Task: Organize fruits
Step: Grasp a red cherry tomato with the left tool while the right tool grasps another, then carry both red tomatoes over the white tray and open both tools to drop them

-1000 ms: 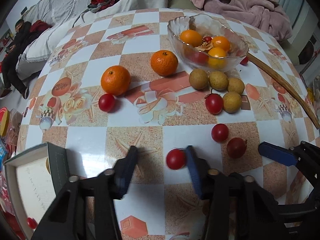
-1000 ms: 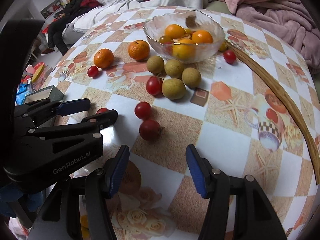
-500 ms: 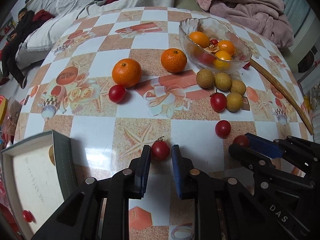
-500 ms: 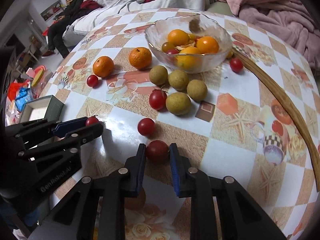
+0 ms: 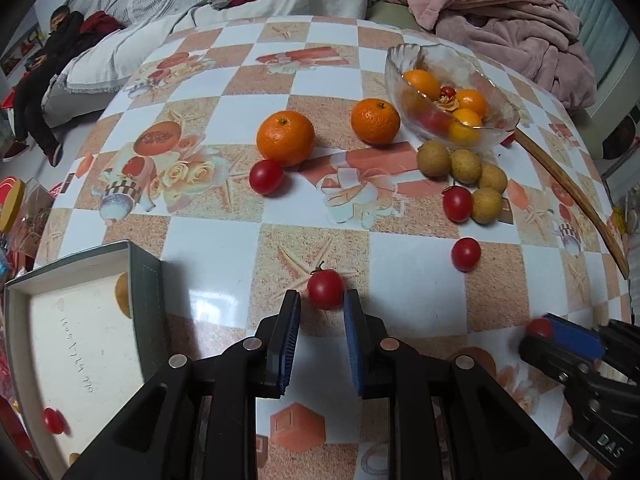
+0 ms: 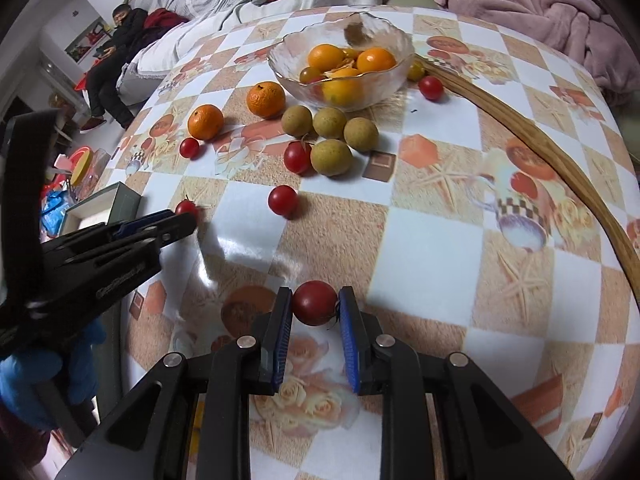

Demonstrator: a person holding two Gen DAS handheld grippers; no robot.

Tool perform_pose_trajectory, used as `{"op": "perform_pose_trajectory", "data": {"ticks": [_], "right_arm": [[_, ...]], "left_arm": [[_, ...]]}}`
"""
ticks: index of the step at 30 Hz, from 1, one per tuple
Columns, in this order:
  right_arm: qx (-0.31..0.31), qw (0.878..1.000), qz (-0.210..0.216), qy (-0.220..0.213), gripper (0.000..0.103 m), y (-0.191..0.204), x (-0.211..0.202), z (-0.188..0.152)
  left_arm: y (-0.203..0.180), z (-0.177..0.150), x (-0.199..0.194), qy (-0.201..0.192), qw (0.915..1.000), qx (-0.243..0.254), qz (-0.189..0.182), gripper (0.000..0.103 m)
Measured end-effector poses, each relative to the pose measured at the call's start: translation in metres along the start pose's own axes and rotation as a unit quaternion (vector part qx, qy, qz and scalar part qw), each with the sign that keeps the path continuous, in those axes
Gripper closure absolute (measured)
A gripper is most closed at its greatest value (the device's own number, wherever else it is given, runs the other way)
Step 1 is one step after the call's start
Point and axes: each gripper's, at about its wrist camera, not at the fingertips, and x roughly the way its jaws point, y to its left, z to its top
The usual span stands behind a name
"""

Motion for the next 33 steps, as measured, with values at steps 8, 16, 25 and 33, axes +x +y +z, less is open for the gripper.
{"op": "perform_pose_trajectory", "data": {"ticks": [8,16,25,33], "right_arm": [[0.017,1.000,0.005,-0.002,0.077,-0.002,-0.008,-0.007],[0.021,1.000,0.010,-0.004,0.077,0.001,-0.015,-0.008],[0.013,1.000,0.016,-0.003,0.077,0.018,-0.018,-0.009],[-0.005,1.000,0.022,-0.003,0.077,0.045,-0.019,-0.009]], "left_arm": [[-0.007,0.010,0.006,-0.015,0.9996,0.020,0.013,0.079],[-0.001,0.001,-0.009,-0.011,0.9998,0.007,-0.017,0.084],[0.012,-0.013,-0.044,-0.032,0.9991,-0.004,-0.026,0.084],[0.039,-0.027,-0.070,-0.048,0.9984,-0.023,-0.020,0.084]]}}
